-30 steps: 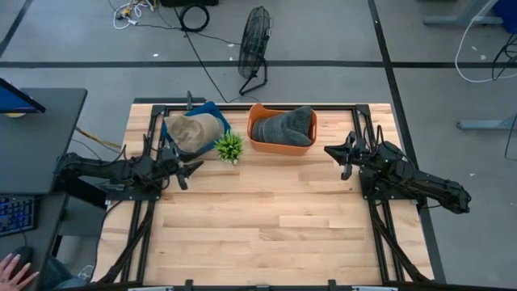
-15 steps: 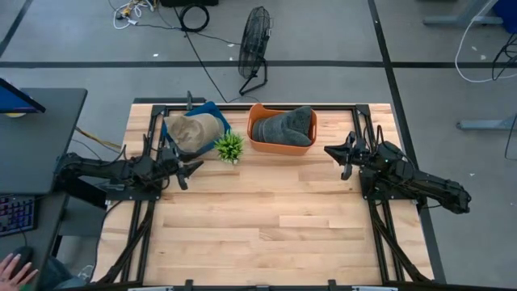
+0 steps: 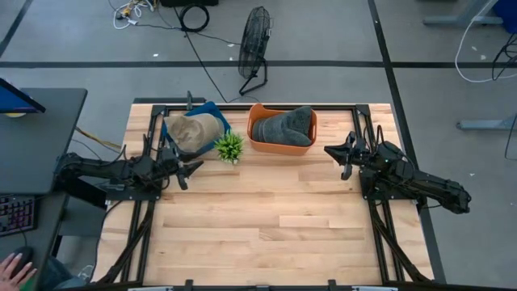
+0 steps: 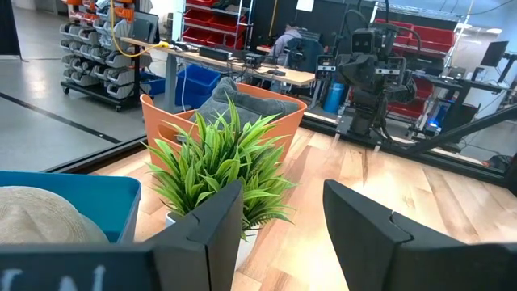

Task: Pick & Place hat
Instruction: Return to Home Position

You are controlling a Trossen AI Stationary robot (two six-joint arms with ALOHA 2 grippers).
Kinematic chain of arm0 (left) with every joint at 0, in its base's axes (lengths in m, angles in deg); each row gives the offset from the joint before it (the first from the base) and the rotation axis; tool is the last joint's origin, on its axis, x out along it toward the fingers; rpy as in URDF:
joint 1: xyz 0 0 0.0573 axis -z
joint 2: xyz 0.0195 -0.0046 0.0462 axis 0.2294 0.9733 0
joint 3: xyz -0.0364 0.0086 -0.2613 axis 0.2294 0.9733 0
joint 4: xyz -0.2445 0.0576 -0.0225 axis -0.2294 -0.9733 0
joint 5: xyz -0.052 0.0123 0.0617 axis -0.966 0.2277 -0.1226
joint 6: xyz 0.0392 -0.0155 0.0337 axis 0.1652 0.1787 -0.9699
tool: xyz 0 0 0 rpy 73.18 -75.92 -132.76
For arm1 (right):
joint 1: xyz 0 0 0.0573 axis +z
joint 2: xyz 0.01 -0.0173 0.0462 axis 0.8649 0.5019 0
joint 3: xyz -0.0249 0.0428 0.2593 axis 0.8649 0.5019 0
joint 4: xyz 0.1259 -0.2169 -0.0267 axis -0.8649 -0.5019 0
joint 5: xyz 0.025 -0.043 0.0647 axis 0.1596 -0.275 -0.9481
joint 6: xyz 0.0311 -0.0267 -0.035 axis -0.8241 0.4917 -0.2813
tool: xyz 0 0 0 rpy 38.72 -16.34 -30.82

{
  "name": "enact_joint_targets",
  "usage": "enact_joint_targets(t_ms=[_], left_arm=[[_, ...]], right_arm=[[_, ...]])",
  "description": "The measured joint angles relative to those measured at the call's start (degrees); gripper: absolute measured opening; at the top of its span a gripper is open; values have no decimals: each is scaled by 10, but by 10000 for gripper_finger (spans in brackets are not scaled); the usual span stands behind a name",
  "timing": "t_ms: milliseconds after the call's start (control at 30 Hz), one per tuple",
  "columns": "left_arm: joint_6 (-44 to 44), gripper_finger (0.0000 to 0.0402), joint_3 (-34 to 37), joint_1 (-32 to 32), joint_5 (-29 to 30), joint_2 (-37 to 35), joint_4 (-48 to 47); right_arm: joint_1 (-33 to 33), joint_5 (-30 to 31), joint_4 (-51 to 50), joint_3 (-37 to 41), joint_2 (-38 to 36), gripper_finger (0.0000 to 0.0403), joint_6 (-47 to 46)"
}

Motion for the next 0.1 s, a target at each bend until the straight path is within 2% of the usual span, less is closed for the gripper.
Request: enact_joint_targets(t_ms=[100], left_arm=[[0,177,0,0,0,0,0]], right_arm=[[0,0,0,0,0,36,0]])
